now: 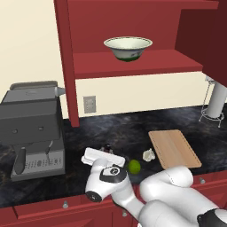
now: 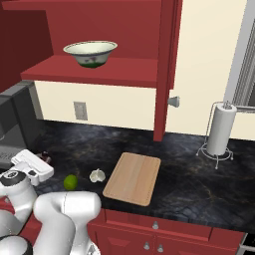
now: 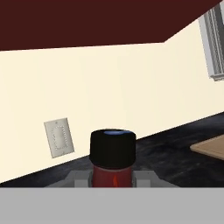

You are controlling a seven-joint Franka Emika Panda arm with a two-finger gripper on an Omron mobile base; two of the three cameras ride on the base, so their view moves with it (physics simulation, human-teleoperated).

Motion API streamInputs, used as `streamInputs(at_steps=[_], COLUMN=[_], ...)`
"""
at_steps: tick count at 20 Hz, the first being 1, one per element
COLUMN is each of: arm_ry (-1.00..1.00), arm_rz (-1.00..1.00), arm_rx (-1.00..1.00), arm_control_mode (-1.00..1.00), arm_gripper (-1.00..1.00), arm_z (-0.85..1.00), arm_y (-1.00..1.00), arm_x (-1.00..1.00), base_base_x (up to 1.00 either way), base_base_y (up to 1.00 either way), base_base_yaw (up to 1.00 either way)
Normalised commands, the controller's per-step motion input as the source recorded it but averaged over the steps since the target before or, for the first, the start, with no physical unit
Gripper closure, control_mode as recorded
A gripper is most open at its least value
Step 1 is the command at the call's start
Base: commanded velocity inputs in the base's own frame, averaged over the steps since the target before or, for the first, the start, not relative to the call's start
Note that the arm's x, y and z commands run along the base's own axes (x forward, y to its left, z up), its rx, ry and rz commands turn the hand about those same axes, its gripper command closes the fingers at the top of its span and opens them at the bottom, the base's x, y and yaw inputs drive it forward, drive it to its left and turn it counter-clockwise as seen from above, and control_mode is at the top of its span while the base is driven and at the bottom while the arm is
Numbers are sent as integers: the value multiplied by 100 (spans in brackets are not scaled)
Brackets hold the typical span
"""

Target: Open the cabinet. Place the bowl and condiment on the counter. Then place the lime and garlic on the cutting board.

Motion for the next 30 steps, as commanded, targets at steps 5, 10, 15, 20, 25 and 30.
streamInputs(at_steps=[5, 10, 15, 20, 25, 30], arm_ry=[0, 0, 0, -3, -8, -9], arm_rz=[0, 0, 0, 0, 0, -5], arm_rx=[1, 1, 1, 3, 1, 0], arm_control_mode=[-100, -100, -100, -100, -100, -100], arm_gripper=[100, 100, -100, -100, -100, -100], arm_z=[-20, -20, -21, -17, -7, 6], arm_y=[3, 5, 5, 0, 0, 2], arm_x=[6, 9, 7, 1, -8, -11], base_base_x=[0, 0, 0, 0, 0, 0], base_base_y=[0, 0, 0, 0, 0, 0], base_base_yaw=[0, 0, 0, 0, 0, 0])
